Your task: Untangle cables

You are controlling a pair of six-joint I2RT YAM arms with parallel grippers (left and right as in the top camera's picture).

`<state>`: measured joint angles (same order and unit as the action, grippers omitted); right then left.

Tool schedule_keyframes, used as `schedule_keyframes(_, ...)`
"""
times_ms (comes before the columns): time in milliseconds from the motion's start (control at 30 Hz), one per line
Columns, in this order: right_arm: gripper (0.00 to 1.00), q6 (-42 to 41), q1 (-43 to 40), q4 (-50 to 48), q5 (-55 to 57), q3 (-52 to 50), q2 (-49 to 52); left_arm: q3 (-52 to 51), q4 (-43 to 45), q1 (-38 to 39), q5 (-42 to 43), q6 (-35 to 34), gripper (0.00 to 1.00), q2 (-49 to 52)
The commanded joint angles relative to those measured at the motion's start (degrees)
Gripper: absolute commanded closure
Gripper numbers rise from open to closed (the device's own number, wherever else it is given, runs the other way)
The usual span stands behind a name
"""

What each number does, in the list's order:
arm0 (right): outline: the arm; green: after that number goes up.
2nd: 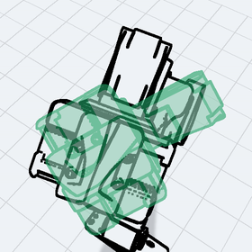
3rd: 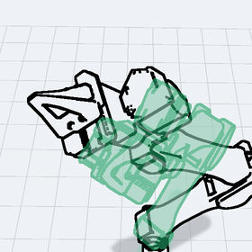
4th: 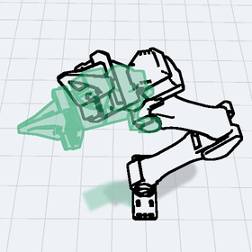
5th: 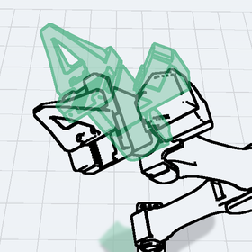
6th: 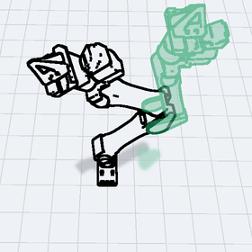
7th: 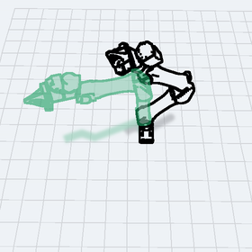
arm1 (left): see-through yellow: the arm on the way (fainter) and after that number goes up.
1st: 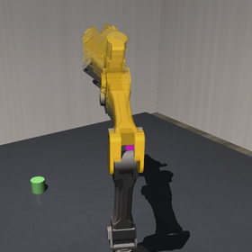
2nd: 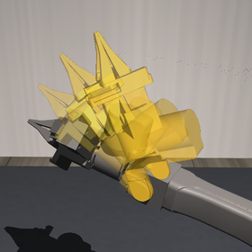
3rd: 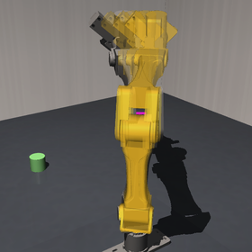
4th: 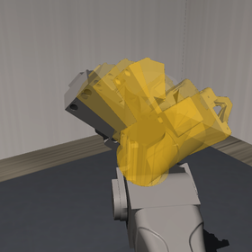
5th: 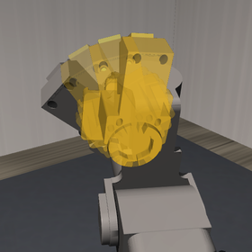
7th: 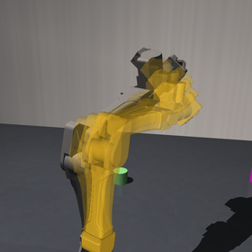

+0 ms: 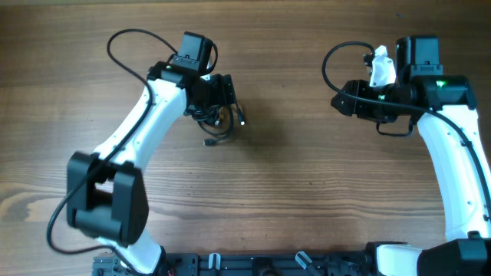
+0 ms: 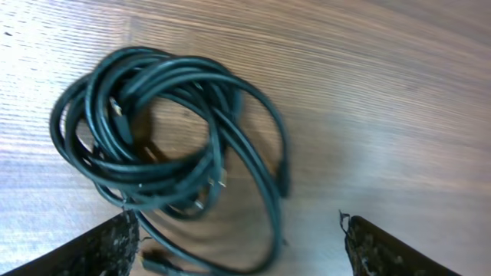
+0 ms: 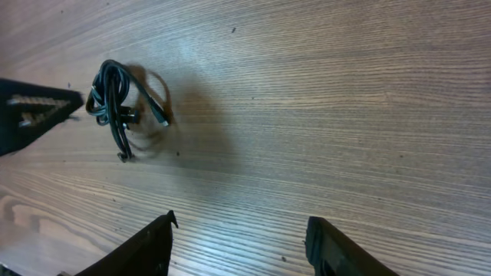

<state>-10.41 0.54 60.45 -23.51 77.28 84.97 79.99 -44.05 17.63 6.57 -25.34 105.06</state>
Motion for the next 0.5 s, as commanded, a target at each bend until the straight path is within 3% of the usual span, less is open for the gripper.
schedule_keyframes(0,0.40,-0.2,-0.1,-0.2,0.4,-0.2,1.0,0.6,2.6,0.1,-3.8,-3.4,0.22,3.6)
schedule_keyframes(267,0.32,-0.1,-0.1,-0.7,2.2,-0.2,1.0,0.6,6.4,-0.3,-5.9,-5.6,0.44,6.1)
schedule_keyframes(467,0.30,-0.1,-0.1,-1.6,2.1,-0.2,1.0,0.6,6.1,-2.0,-8.1,-5.0,0.50,6.1)
